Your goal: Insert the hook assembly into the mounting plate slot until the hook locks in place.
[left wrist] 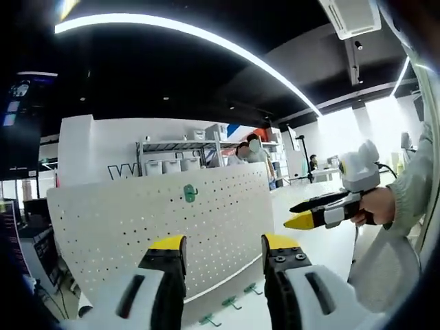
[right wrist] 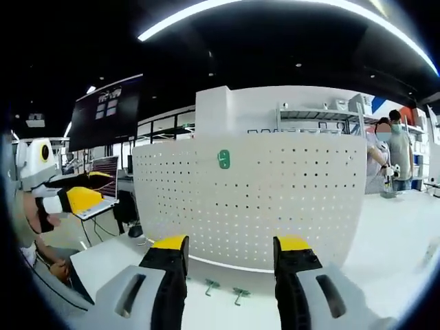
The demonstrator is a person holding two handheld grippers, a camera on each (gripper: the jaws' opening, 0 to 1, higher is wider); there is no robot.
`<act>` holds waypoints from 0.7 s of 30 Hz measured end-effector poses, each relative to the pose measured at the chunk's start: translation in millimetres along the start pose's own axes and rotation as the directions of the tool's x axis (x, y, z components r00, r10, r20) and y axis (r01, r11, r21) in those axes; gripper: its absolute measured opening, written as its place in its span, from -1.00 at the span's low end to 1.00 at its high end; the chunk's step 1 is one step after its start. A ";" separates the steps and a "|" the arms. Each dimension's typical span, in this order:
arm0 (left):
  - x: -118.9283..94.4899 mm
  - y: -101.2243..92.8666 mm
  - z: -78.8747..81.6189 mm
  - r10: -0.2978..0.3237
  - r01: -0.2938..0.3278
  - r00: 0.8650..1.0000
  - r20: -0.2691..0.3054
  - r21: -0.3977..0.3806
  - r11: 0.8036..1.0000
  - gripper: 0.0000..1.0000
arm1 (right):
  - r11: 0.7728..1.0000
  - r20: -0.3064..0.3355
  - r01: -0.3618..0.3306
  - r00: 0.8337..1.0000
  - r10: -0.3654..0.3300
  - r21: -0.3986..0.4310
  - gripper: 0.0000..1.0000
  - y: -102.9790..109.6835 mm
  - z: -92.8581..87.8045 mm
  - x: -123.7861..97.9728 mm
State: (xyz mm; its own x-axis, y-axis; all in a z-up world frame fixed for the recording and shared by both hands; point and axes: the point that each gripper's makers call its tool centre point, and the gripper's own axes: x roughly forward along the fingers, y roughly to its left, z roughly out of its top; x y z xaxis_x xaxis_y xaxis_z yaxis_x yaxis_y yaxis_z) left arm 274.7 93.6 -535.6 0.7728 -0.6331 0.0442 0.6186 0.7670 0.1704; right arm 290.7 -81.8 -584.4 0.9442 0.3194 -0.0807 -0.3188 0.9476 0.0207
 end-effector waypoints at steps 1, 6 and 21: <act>0.9 0.8 -0.9 -0.006 0.006 1.000 -0.005 0.009 1.000 -0.08 | 1.000 -0.004 0.001 1.000 -0.001 0.005 -0.05 -0.1 -2.4 -1.9; 4.2 10.3 -6.2 -0.021 0.023 0.999 -0.040 0.052 0.998 -0.08 | 1.000 -0.013 0.007 1.000 -0.006 0.026 -0.05 -2.1 -8.8 -8.0; 12.5 29.4 -44.6 -0.105 0.128 0.976 -0.192 0.110 0.986 -0.10 | 0.999 -0.015 -0.025 1.000 0.025 0.029 -0.04 8.8 -7.8 -17.5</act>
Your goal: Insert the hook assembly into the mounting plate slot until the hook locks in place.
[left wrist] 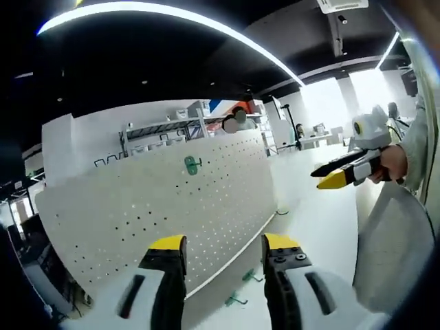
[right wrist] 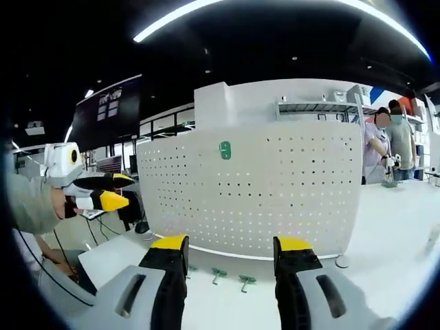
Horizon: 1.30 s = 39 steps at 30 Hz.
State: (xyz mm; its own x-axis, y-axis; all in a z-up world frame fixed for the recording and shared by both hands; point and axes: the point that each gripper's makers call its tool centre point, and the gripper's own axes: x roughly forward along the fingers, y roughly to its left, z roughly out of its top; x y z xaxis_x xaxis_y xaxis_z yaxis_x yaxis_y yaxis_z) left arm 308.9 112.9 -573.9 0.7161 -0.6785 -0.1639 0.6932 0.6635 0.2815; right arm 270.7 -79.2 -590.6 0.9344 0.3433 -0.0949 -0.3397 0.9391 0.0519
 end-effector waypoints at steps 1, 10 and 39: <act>1.7 1.2 -2.5 -0.003 0.003 1.000 -0.008 0.006 1.000 -0.09 | 1.000 0.002 -0.004 1.000 0.004 0.001 -0.04 1.5 1.3 -0.9; 21.6 -0.7 -39.4 -0.137 0.154 0.978 -0.156 0.104 0.983 -0.14 | 0.999 -0.005 0.000 1.000 0.000 0.033 -0.04 0.0 -1.0 -4.3; 76.0 -2.9 -130.9 -0.291 0.390 0.851 -0.437 0.153 0.908 -0.52 | 1.000 -0.036 0.020 0.999 -0.019 0.009 -0.05 3.4 -5.6 -10.7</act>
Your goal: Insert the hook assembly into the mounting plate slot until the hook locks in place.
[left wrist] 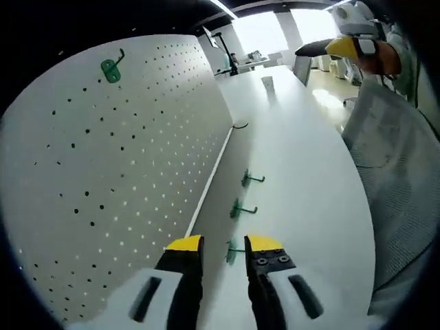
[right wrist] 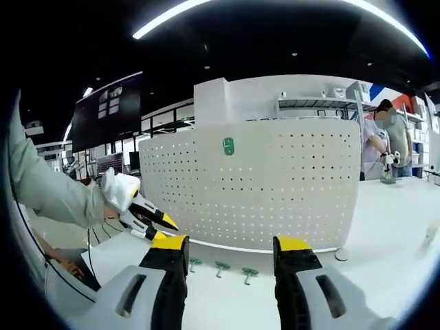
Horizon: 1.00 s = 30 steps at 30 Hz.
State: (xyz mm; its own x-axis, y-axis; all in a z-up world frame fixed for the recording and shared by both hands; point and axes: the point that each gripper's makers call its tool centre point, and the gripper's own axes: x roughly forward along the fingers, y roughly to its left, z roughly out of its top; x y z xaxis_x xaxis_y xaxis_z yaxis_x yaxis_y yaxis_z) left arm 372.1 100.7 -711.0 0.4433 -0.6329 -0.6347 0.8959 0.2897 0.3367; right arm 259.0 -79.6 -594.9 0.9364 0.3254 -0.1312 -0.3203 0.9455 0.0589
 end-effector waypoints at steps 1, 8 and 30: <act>1.6 -0.7 -1.8 -0.005 0.005 1.000 -0.007 0.001 1.000 -0.52 | 1.000 0.001 0.003 1.000 -0.003 0.005 -0.05 -0.6 0.4 -0.1; 21.3 -6.7 -22.8 -0.094 0.098 0.992 -0.090 0.048 0.994 -0.48 | 1.000 -0.008 0.012 1.000 -0.012 0.007 -0.06 -1.4 -2.0 -0.2; 66.0 -7.5 -73.4 -0.183 0.196 0.948 -0.261 0.025 0.980 -0.59 | 0.997 -0.066 0.033 0.997 -0.029 0.064 -0.07 -2.7 -23.8 1.3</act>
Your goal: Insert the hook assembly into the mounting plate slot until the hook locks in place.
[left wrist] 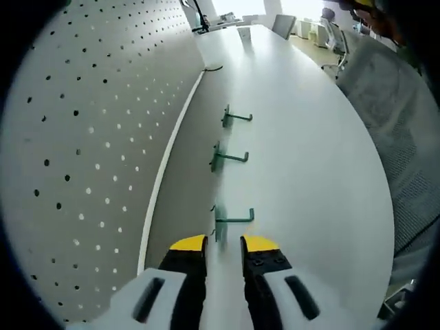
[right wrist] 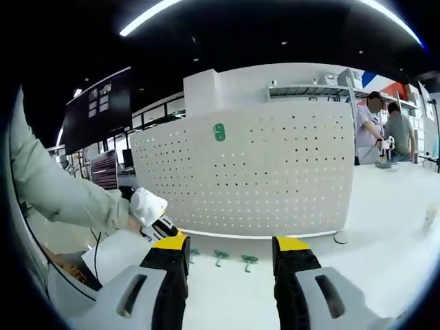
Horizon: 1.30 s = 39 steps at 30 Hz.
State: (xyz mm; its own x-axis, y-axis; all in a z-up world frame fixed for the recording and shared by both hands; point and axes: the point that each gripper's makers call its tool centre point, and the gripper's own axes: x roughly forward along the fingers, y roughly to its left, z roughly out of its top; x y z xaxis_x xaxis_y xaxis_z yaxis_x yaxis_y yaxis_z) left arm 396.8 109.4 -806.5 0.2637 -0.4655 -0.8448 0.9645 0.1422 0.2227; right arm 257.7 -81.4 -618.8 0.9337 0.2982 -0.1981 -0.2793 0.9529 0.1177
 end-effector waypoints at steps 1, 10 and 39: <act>0.8 0.5 -0.8 -0.001 0.001 1.000 -0.001 -0.004 1.000 -0.59 | 1.000 -0.001 -0.001 1.000 0.001 -0.001 -0.07 0.3 -0.4 0.6; 9.4 0.5 -5.9 -0.054 0.054 0.999 0.003 -0.056 0.997 -0.58 | 1.000 -0.021 0.002 1.000 -0.002 0.008 -0.08 -1.2 -6.6 4.6; 28.4 1.9 4.8 -0.084 0.086 0.996 0.015 -0.111 0.990 -0.91 | 0.999 -0.067 0.022 0.998 -0.018 0.046 -0.11 -7.5 -26.0 6.3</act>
State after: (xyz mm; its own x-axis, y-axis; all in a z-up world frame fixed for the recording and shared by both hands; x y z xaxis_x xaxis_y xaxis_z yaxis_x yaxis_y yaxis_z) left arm 406.1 92.3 -827.7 0.1815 -0.4890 -0.8532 0.9757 0.1976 0.0944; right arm 259.8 -85.3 -646.2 0.9216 0.2836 -0.2650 -0.2485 0.9556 0.1585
